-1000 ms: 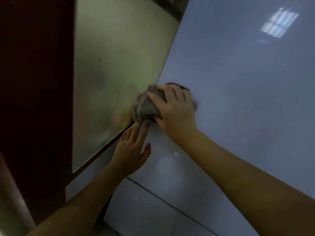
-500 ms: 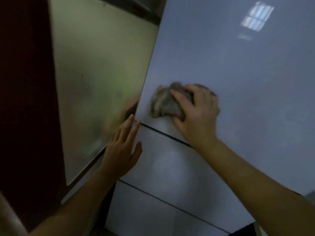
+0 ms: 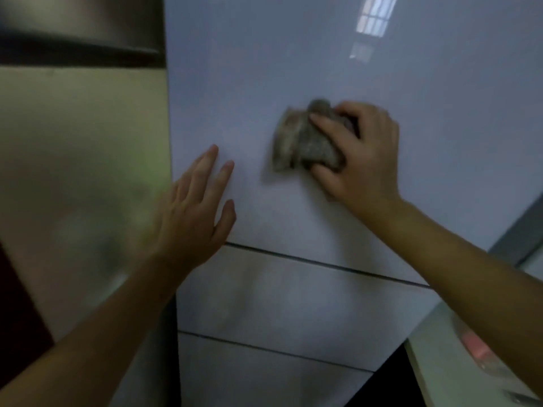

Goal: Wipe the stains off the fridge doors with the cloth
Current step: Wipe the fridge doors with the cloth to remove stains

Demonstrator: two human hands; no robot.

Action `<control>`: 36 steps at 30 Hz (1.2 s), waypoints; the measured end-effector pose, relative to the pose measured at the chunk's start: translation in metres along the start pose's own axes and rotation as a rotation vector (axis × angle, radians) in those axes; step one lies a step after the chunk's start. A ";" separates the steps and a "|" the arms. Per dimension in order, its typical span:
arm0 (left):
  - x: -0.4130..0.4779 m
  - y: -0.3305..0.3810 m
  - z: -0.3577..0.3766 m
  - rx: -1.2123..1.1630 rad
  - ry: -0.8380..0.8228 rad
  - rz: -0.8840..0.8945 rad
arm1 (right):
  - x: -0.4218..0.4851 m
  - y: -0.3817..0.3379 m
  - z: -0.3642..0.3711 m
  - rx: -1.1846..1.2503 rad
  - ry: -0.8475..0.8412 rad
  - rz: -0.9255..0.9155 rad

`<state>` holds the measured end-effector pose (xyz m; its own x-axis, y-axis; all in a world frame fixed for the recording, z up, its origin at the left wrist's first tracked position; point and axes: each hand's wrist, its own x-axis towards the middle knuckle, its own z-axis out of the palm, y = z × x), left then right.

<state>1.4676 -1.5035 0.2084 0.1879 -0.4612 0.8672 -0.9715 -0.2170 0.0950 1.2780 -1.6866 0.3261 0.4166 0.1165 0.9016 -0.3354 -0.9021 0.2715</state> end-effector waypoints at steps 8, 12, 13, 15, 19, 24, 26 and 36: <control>0.043 0.053 0.019 0.111 0.060 0.028 | -0.161 0.010 0.018 0.038 -0.306 -0.385; 0.042 0.054 0.023 0.141 0.029 0.032 | -0.209 0.047 -0.011 0.039 -0.368 -0.335; 0.042 0.054 0.024 0.146 0.024 0.032 | -0.200 0.057 -0.019 0.050 -0.334 -0.306; 0.042 0.055 0.024 0.147 0.017 0.027 | -0.163 0.078 -0.038 0.033 -0.247 -0.254; 0.042 0.058 0.025 0.141 0.013 0.010 | -0.057 0.119 -0.080 -0.053 -0.068 -0.080; 0.042 0.058 0.024 0.129 0.004 -0.014 | -0.034 0.138 -0.095 -0.051 -0.058 -0.104; 0.042 0.058 0.025 0.119 0.008 -0.010 | -0.082 0.133 -0.080 -0.031 -0.125 -0.166; 0.043 0.050 0.023 0.144 -0.021 0.052 | -0.207 0.138 -0.087 0.062 -0.329 -0.170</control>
<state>1.4303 -1.5537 0.2390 0.1427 -0.4921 0.8588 -0.9494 -0.3134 -0.0219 1.0722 -1.7992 0.2062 0.7143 0.1357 0.6865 -0.1910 -0.9060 0.3778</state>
